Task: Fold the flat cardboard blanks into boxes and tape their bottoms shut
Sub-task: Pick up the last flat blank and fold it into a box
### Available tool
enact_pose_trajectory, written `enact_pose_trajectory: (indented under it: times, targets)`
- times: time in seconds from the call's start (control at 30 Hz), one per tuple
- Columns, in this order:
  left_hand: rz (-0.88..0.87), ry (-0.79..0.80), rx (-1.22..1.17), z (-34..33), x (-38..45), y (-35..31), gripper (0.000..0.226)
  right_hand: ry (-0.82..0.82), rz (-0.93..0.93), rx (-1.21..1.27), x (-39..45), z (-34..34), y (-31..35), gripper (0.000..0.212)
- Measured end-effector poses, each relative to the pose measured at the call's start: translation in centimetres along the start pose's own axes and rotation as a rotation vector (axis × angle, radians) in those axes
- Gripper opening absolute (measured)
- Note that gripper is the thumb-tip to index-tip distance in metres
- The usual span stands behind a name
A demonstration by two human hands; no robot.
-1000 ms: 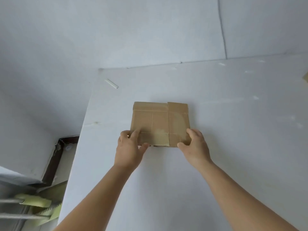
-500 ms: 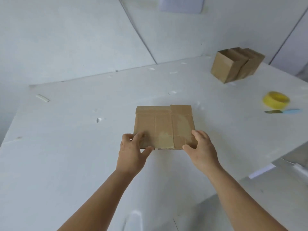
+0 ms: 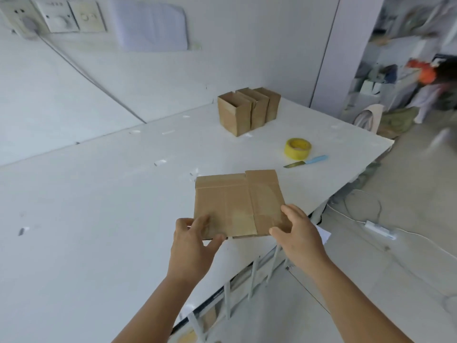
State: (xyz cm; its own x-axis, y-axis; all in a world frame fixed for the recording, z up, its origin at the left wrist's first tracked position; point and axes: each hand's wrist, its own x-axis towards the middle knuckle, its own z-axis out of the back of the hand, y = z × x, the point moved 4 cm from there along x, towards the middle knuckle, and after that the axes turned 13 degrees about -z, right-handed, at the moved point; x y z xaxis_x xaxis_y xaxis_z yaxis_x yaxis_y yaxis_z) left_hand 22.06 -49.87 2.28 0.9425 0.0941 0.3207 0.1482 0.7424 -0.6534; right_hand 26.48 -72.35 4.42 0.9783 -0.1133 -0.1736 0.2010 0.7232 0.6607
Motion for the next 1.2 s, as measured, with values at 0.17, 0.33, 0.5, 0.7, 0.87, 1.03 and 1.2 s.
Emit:
enact_pose_trajectory:
  times: [0.17,0.33,0.5,0.7,0.87,1.03,1.2]
  targets:
    - [-0.066,0.018,-0.012,-3.5,3.6,-3.6,0.054,-0.037,-0.021,0.054,3.1,4.1,-2.8,0.062]
    - [-0.070,0.034,-0.027,-7.1,7.9,-5.0,0.054,-0.064,-0.030,0.079,8.1,6.9,-4.2,0.060]
    - [-0.044,0.024,-0.039,-10.4,13.5,-5.5,0.054,-0.071,-0.017,0.059,14.5,8.8,-4.4,0.058]
    - [0.002,-0.010,-0.060,-12.3,19.7,-6.0,0.052,-0.072,0.014,0.034,21.5,10.9,-3.1,0.054]
    - [0.032,-0.036,-0.033,-12.5,22.5,-6.1,0.051,-0.027,0.058,0.065,25.5,11.5,-1.6,0.047]
    - [0.150,-0.105,-0.004,-12.9,24.0,-5.7,0.052,0.071,0.101,0.087,29.9,10.7,-0.5,0.047]
    - [0.241,-0.227,0.047,-13.3,24.8,-7.0,0.052,0.166,0.218,0.105,34.1,10.4,0.3,0.038]
